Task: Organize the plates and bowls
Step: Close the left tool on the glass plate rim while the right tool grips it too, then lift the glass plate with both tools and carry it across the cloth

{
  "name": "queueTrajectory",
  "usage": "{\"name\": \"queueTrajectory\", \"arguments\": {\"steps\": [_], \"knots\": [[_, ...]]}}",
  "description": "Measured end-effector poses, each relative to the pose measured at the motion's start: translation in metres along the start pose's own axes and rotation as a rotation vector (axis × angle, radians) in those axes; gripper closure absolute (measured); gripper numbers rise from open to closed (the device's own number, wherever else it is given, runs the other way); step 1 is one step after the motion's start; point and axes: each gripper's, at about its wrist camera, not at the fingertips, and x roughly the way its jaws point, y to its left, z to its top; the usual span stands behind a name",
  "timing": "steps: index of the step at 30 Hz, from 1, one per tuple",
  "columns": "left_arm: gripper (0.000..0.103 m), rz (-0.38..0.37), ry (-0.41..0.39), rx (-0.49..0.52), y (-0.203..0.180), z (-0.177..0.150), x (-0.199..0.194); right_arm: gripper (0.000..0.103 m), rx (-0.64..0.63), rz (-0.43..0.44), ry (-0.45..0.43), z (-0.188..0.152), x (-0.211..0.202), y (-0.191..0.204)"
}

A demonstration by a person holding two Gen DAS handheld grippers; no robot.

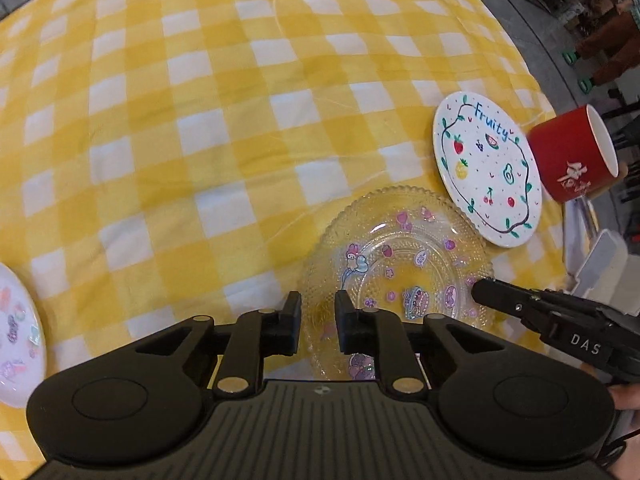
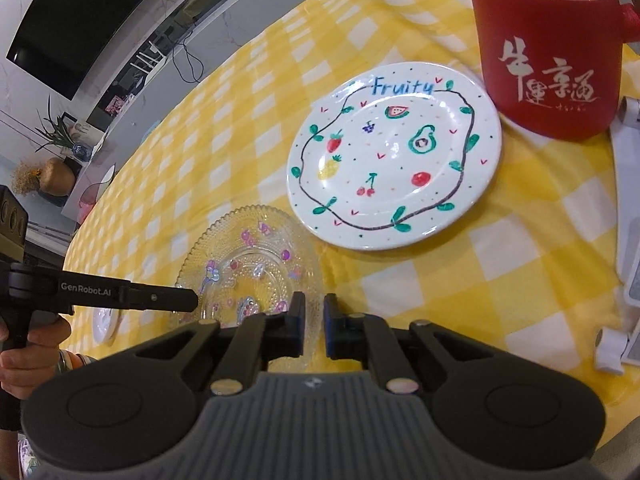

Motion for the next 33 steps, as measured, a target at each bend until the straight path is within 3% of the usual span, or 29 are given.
{"name": "queueTrajectory", "arguments": {"steps": [7, 12, 23, 33], "knots": [[0.086, 0.057, -0.004, 0.047, -0.011, -0.006, -0.008, 0.096, 0.009, -0.018, 0.000, 0.001, -0.002, 0.004], [0.086, 0.081, -0.004, 0.052, -0.015, -0.009, -0.017, 0.097, 0.000, 0.004, 0.002, 0.001, -0.009, 0.009], [0.086, 0.132, 0.031, 0.041, -0.023, -0.025, -0.037, 0.097, 0.103, 0.087, 0.061, -0.012, -0.017, 0.002], [0.086, 0.137, 0.064, 0.016, -0.021, -0.043, -0.047, 0.097, 0.126, 0.123, 0.083, -0.038, -0.034, 0.007]]}}
